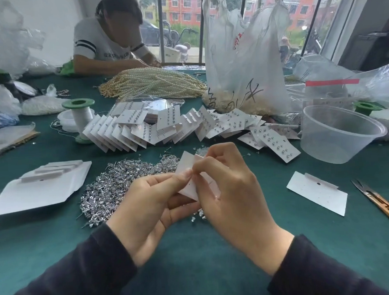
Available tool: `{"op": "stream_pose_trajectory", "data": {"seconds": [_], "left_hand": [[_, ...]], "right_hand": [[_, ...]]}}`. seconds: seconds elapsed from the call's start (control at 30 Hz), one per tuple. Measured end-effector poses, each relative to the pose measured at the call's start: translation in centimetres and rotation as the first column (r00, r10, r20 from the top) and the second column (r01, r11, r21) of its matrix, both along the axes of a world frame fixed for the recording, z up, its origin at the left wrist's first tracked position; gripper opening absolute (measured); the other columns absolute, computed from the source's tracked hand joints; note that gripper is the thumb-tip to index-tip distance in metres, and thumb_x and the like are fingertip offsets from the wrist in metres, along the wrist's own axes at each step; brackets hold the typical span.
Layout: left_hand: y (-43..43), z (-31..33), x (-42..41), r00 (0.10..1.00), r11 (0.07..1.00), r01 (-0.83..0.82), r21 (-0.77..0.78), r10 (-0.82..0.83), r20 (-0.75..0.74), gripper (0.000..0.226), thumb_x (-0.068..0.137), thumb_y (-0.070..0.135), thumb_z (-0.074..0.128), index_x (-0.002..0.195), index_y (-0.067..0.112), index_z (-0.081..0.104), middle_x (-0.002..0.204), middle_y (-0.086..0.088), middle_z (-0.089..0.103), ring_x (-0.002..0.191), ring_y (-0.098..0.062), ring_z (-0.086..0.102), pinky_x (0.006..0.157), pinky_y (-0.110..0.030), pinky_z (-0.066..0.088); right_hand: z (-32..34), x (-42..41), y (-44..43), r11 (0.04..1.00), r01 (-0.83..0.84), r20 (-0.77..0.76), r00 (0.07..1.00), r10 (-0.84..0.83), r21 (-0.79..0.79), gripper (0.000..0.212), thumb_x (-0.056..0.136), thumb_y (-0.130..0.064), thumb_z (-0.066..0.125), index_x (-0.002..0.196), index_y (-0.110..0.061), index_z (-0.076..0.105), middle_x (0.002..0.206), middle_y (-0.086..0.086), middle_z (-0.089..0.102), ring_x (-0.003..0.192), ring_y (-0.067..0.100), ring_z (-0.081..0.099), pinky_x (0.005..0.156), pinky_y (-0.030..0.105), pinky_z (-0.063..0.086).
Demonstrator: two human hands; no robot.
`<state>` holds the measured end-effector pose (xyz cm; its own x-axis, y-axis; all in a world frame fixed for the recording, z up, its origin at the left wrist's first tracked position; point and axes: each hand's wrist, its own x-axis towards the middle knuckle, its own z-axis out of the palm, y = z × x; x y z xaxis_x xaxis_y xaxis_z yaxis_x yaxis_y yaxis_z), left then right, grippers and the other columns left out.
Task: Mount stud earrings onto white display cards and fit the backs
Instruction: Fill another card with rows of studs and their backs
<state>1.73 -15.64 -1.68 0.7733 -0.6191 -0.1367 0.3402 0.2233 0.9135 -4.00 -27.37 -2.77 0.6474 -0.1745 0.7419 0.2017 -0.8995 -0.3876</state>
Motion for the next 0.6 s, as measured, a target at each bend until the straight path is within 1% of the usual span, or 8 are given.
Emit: {"op": "stream_pose_trajectory", "data": {"seconds": [0.07,0.17,0.23,0.33,0.4,0.47,0.53,0.6], "left_hand": [[0.1,0.0,0.1,1.000,0.999,-0.010,0.034,0.010,0.000,0.020,0.062,0.023,0.065,0.062,0.004,0.071,0.067,-0.015,0.068,0.054,-0.018,0.065,0.049,-0.023,0.054],[0.1,0.2,0.2,1.000,0.999,0.001,0.052,-0.002,0.010,0.021,0.066,0.021,0.060,0.061,0.003,0.071,0.063,-0.013,0.069,0.051,-0.016,0.066,0.046,-0.022,0.053],[0.0,0.2,0.2,0.999,0.996,-0.016,0.085,0.012,0.049,0.022,0.070,0.020,0.059,0.062,0.005,0.073,0.061,-0.011,0.069,0.050,-0.015,0.066,0.044,-0.020,0.052],[-0.1,-0.1,0.6,0.983,0.977,-0.168,0.133,0.157,0.091,0.022,0.085,0.011,0.056,0.068,0.001,0.067,0.057,-0.011,0.068,0.045,-0.017,0.064,0.039,-0.020,0.050],[0.0,-0.3,1.1,0.955,0.946,-0.286,0.154,0.268,0.130,0.019,0.088,0.009,0.054,0.074,-0.001,0.062,0.054,-0.009,0.068,0.044,-0.018,0.064,0.038,-0.020,0.049],[0.2,-0.3,1.6,0.924,0.918,-0.372,0.139,0.352,0.151,0.020,0.089,0.010,0.053,0.073,0.001,0.060,0.053,-0.005,0.069,0.046,-0.017,0.065,0.039,-0.020,0.050],[0.4,-0.3,1.9,0.896,0.895,-0.435,0.101,0.419,0.146,0.022,0.089,0.011,0.054,0.070,0.002,0.061,0.054,-0.001,0.069,0.050,-0.014,0.066,0.041,-0.020,0.051],[0.5,-0.2,2.0,0.874,0.875,-0.479,0.070,0.467,0.132,0.021,0.088,0.012,0.056,0.070,0.002,0.060,0.055,-0.001,0.070,0.053,-0.015,0.067,0.042,-0.019,0.051]], "right_hand": [[0.0,0.0,0.0,1.000,-0.020,0.003,1.000,0.020,-0.006,0.007,0.084,-0.012,0.061,0.081,-0.006,0.065,0.093,0.008,0.053,0.075,0.024,0.057,0.057,0.040,0.050],[-0.1,0.0,-0.1,1.000,-0.015,-0.021,1.000,0.015,-0.014,0.006,0.083,-0.010,0.061,0.082,-0.007,0.065,0.095,0.007,0.052,0.074,0.023,0.057,0.055,0.040,0.050],[0.0,0.0,-0.1,0.999,-0.041,-0.024,0.999,0.040,-0.016,0.004,0.083,-0.009,0.062,0.083,-0.006,0.065,0.096,0.007,0.053,0.078,0.023,0.058,0.060,0.039,0.051],[0.4,0.4,-0.9,0.996,-0.083,0.034,0.996,0.082,0.043,0.007,0.083,-0.008,0.061,0.087,-0.005,0.065,0.096,0.006,0.057,0.084,0.015,0.057,0.076,0.022,0.048],[0.8,0.6,-2.4,0.992,0.018,0.013,1.000,-0.019,0.128,0.012,0.084,-0.007,0.059,0.094,-0.007,0.066,0.094,0.002,0.059,0.082,0.008,0.054,0.079,0.008,0.041],[0.7,0.7,-4.6,0.981,0.152,-0.210,0.970,-0.124,0.119,0.016,0.085,-0.010,0.060,0.098,-0.013,0.068,0.095,-0.002,0.056,0.082,0.008,0.052,0.079,0.011,0.040],[0.1,0.7,-6.0,0.975,0.224,-0.478,0.856,-0.195,0.003,0.019,0.086,-0.017,0.060,0.102,-0.020,0.069,0.102,-0.002,0.054,0.095,0.014,0.052,0.091,0.025,0.041],[-0.3,0.9,-6.1,0.975,0.222,-0.591,0.783,-0.193,-0.024,0.020,0.086,-0.022,0.058,0.103,-0.024,0.069,0.106,0.000,0.056,0.102,0.019,0.052,0.095,0.037,0.040]]}}
